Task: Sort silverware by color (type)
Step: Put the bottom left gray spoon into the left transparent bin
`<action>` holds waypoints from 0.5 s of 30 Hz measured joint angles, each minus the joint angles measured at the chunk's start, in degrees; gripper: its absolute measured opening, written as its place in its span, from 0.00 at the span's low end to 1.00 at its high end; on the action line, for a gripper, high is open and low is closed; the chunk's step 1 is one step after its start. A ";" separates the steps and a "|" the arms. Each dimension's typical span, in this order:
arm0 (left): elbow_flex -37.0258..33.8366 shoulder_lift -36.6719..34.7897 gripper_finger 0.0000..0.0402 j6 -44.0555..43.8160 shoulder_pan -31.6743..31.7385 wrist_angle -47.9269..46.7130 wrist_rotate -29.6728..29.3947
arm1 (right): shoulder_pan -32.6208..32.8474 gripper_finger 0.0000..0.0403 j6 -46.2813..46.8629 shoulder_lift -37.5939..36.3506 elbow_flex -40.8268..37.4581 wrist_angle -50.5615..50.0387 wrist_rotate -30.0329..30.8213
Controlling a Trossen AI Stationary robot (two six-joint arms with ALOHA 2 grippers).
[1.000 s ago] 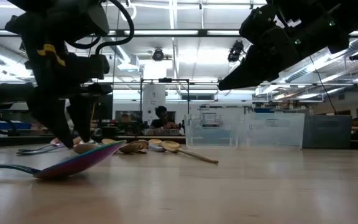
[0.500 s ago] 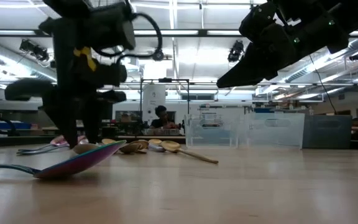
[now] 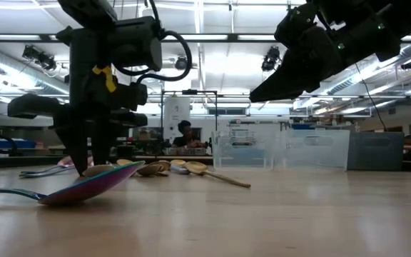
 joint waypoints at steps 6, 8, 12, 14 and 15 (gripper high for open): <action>-0.03 0.02 0.12 -0.82 -1.59 -0.90 -0.17 | 0.35 0.32 0.11 0.00 0.00 -0.25 0.47; -0.04 0.04 0.12 -1.29 -1.79 -1.04 -0.09 | 0.35 0.32 0.10 0.00 0.00 -0.47 1.36; -0.06 0.07 0.12 -3.70 -2.25 -1.12 -0.58 | 0.35 0.32 0.92 -0.23 0.00 -1.46 2.01; 0.03 -0.02 0.12 -5.38 -2.40 -1.21 -0.78 | 0.16 0.32 1.78 -0.92 0.02 -2.19 2.19; 0.41 -0.26 0.12 -6.37 -2.41 -1.42 -0.84 | 0.02 0.32 2.07 -1.43 0.02 -2.69 2.75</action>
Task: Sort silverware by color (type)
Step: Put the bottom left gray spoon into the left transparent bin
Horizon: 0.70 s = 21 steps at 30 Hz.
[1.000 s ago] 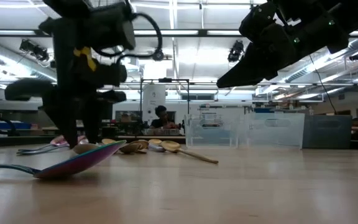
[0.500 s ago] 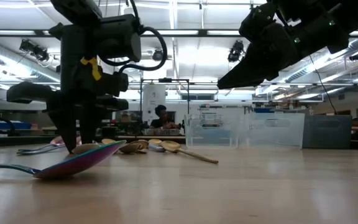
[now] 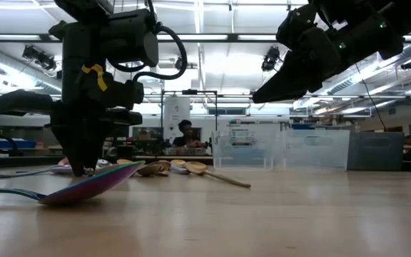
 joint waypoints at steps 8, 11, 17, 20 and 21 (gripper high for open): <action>3.20 -0.99 0.12 -10.59 -0.31 0.00 0.34 | -0.11 0.32 -0.61 -4.07 0.02 -2.63 2.21; 3.56 -0.99 0.12 -13.10 -0.80 0.62 -0.22 | -0.11 0.32 -1.30 -4.50 0.02 -3.18 2.37; 3.68 -1.07 0.12 -17.92 -1.19 2.43 -0.46 | -1.46 0.32 -3.96 -4.50 0.02 -3.31 3.81; 3.68 -1.10 0.12 -21.14 -1.33 4.45 -1.42 | -2.73 0.32 -4.08 -4.89 0.02 -3.23 3.79; 3.70 -1.12 0.12 -22.23 -1.48 5.37 -2.29 | -3.17 0.32 -4.14 -5.18 0.02 -3.53 3.62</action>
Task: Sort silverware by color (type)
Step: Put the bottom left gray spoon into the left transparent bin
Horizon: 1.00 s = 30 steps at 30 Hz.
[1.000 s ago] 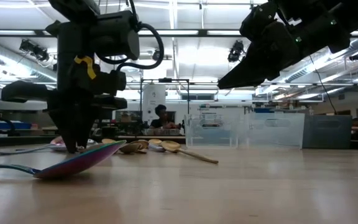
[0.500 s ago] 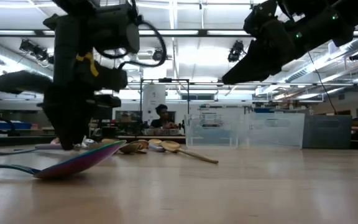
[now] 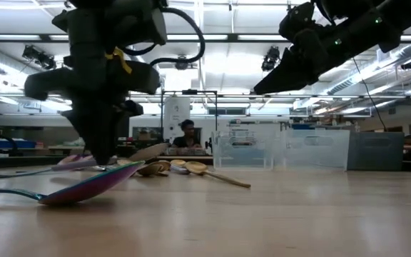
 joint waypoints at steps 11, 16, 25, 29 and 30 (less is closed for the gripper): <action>0.11 -3.07 0.12 -8.74 -0.73 8.47 -5.73 | -5.29 0.32 -3.34 -3.65 0.07 -0.34 -4.95; 0.12 -3.63 0.12 -11.01 -0.80 12.47 -7.36 | -6.65 0.32 -4.71 -3.84 0.07 -0.55 -5.33; 0.13 -3.60 0.12 -11.30 2.07 18.22 -11.42 | -7.26 0.32 -5.32 -3.84 0.07 0.31 -6.41; 0.13 -3.60 0.12 -11.06 3.72 22.71 -11.61 | -7.26 0.32 -3.93 -3.84 0.61 -2.33 -6.38; 0.13 -3.60 0.12 -10.94 4.05 23.55 -11.52 | -7.26 0.32 -3.59 -3.84 1.07 -3.48 -6.09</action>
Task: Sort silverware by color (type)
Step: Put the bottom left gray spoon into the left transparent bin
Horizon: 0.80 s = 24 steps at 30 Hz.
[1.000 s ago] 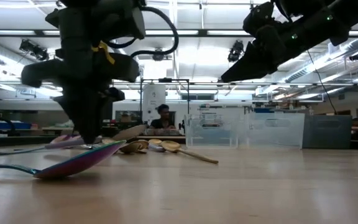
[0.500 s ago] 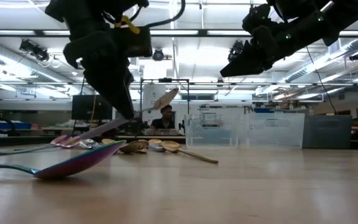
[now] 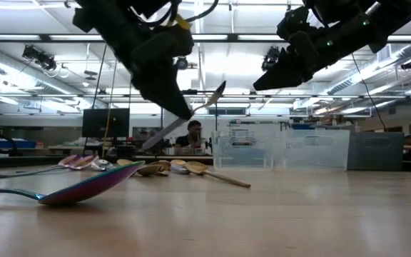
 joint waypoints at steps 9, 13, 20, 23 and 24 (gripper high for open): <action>0.00 0.02 0.12 0.84 2.45 3.07 0.58 | 0.20 0.32 5.47 -0.99 1.25 -8.05 6.06; 0.00 0.02 0.12 2.14 4.05 5.40 0.59 | 0.41 0.32 8.32 -3.63 1.25 -12.09 8.91; 0.00 0.04 0.12 5.72 7.60 11.41 0.58 | 2.52 0.32 10.31 -7.91 1.25 -16.86 10.75; 0.00 0.04 0.12 7.54 8.83 15.14 0.57 | 3.60 0.32 10.54 -8.22 1.23 -17.09 10.71; 0.00 0.04 0.12 8.40 9.17 16.52 0.57 | 3.88 0.32 11.03 -8.15 1.23 -17.10 10.71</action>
